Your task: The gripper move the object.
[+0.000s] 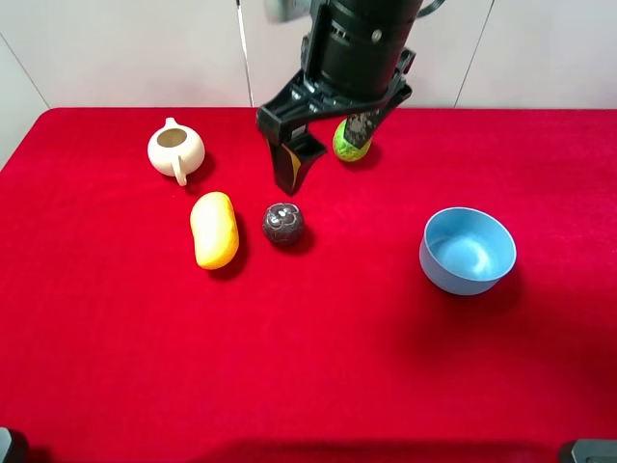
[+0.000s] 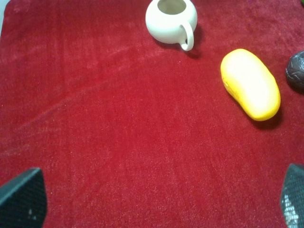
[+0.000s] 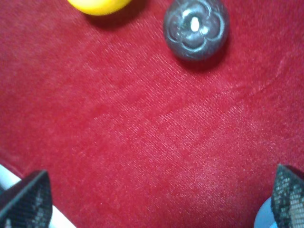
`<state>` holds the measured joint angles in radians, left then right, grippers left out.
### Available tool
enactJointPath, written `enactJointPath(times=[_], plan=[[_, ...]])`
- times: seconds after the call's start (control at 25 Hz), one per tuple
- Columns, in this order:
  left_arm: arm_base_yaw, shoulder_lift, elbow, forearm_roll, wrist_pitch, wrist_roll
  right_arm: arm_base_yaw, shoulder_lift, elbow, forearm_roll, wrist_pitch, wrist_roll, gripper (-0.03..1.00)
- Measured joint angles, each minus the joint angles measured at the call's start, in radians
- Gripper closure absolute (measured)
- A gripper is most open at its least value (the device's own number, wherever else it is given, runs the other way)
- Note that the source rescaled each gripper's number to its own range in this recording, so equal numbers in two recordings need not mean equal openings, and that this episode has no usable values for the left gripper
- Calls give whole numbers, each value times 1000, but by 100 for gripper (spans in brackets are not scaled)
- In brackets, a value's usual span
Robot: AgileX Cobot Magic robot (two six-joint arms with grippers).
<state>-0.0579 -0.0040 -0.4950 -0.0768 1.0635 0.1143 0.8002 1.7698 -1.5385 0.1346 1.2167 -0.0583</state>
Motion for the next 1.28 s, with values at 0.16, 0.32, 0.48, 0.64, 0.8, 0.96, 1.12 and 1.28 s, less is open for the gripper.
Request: enactJointPath(times=[0.16, 0.32, 0.48, 0.64, 0.8, 0.96, 1.12, 1.28], plan=[[0, 0, 0, 0, 0, 0, 1, -66, 42, -1, 0, 0, -3], [0, 0, 0, 0, 0, 0, 1, -136, 113, -3, 0, 0, -3], [0, 0, 0, 0, 0, 0, 1, -217, 192, -3, 1, 0, -3], [0, 0, 0, 0, 0, 0, 1, -313, 276, -3, 1, 0, -3], [0, 0, 0, 0, 0, 0, 1, -428, 355, -10, 2, 0, -3], [0, 0, 0, 0, 0, 0, 1, -557, 425, -14, 3, 0, -3], [0, 0, 0, 0, 0, 0, 1, -695, 482, -16, 4, 0, -3], [0, 0, 0, 0, 0, 0, 1, -841, 528, -16, 5, 0, -3]])
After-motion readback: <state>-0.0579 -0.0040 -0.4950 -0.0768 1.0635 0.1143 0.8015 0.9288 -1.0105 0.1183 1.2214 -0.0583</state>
